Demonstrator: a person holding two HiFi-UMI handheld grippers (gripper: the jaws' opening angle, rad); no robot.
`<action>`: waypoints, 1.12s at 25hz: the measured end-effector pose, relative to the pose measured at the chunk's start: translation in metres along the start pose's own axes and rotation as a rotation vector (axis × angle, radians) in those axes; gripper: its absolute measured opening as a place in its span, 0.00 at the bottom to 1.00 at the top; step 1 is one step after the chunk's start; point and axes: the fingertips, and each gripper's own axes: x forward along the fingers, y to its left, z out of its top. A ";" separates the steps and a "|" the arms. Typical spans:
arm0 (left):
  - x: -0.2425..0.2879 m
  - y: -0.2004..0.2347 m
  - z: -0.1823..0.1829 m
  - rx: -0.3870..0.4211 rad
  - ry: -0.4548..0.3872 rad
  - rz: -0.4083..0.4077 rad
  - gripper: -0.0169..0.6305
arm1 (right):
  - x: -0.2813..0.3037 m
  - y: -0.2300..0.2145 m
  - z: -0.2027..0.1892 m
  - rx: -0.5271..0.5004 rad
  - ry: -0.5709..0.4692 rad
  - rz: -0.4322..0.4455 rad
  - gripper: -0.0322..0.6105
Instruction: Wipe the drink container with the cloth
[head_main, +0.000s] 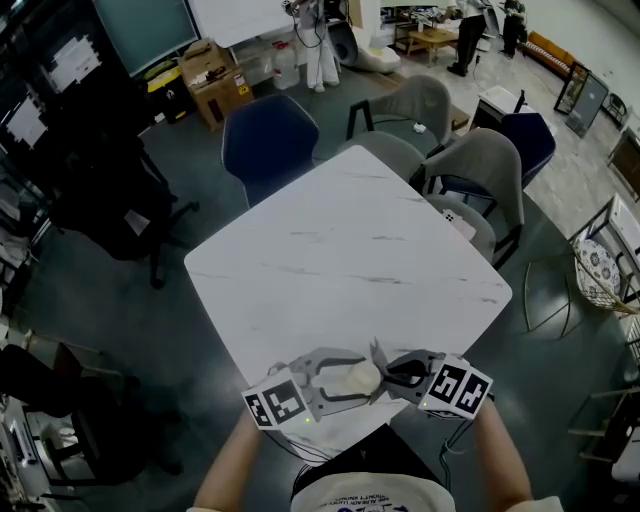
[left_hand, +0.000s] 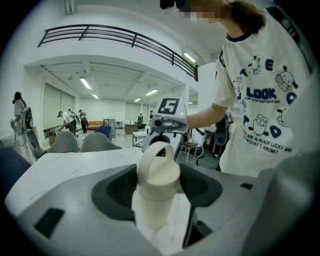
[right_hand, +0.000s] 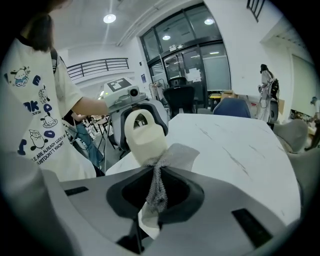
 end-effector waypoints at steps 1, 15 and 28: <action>0.000 0.000 0.000 0.000 0.000 0.001 0.45 | 0.002 -0.001 -0.003 0.013 -0.002 -0.001 0.12; 0.000 0.001 0.000 -0.024 0.008 0.024 0.45 | 0.043 -0.007 -0.048 0.120 0.017 -0.034 0.12; -0.005 0.006 -0.001 -0.187 -0.040 0.410 0.48 | 0.056 -0.007 -0.060 0.165 0.022 -0.063 0.12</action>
